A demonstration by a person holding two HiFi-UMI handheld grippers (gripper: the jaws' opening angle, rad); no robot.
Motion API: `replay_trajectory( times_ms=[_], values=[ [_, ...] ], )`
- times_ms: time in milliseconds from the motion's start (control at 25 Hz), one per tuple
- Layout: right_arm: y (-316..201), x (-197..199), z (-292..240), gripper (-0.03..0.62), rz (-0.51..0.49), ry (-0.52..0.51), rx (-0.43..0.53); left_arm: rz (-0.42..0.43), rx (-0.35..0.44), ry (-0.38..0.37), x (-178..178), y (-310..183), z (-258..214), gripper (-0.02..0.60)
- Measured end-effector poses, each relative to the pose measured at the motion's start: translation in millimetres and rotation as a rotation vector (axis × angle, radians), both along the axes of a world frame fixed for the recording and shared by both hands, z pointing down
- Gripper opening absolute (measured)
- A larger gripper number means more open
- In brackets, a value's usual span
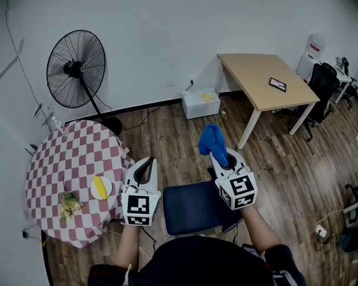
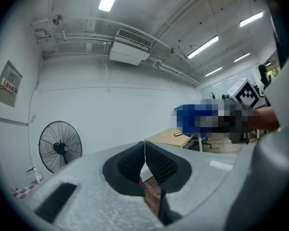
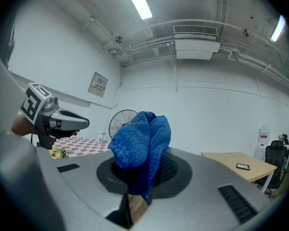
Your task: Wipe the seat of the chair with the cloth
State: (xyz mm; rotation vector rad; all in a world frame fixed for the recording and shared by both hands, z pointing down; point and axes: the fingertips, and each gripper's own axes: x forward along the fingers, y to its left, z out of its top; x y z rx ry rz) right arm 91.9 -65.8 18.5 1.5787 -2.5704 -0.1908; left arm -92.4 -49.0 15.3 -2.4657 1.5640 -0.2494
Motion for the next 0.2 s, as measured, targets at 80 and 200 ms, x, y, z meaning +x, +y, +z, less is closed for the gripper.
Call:
replay_trajectory(
  times_ms=[80, 200],
  values=[
    [-1.2, -1.2, 2.2, 0.043, 0.001, -0.002, -0.002, 0.010, 0.002, -0.007, 4.4, 0.2, 0.7, 0.019],
    [-3.7, -4.3, 4.7, 0.043, 0.000, -0.001, -0.003, 0.023, 0.003, -0.018, 9.0, 0.0, 2.7, 0.018]
  ],
)
